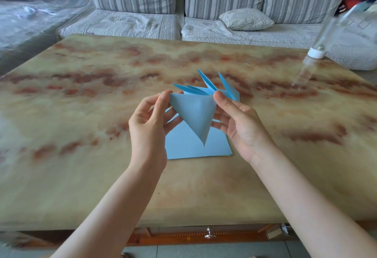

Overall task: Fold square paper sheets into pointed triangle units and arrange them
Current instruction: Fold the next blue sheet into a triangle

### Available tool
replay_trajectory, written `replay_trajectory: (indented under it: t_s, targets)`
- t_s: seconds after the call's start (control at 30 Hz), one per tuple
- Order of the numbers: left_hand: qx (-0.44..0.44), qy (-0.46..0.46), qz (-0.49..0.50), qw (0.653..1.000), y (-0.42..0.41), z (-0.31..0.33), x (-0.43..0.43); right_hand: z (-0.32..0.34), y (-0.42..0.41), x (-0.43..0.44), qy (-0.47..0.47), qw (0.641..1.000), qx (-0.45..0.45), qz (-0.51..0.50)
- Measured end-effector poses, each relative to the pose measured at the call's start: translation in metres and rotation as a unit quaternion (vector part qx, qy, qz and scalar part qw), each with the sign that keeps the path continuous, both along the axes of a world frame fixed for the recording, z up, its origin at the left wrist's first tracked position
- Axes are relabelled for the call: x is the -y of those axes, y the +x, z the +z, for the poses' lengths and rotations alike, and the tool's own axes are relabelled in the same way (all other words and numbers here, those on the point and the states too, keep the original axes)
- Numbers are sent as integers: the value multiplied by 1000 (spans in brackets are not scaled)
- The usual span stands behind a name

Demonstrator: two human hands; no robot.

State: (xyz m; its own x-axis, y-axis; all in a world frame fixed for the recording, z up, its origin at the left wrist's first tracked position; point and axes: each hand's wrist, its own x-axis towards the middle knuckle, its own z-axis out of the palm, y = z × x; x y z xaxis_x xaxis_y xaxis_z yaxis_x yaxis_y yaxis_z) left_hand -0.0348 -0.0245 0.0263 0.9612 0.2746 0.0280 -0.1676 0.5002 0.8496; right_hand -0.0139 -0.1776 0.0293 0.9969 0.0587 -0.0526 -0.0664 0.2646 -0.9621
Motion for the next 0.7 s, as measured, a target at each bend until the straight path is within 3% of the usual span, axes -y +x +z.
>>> replay_trajectory:
  t_s: [0.27,0.7]
  targets:
    - [-4,-1,-16,1000,-2,0,3,0,0,-3,-37,996,14,-75]
    - [-86,9,-53,995,6,-4,-5,0,2,0,-108,987,51,-107]
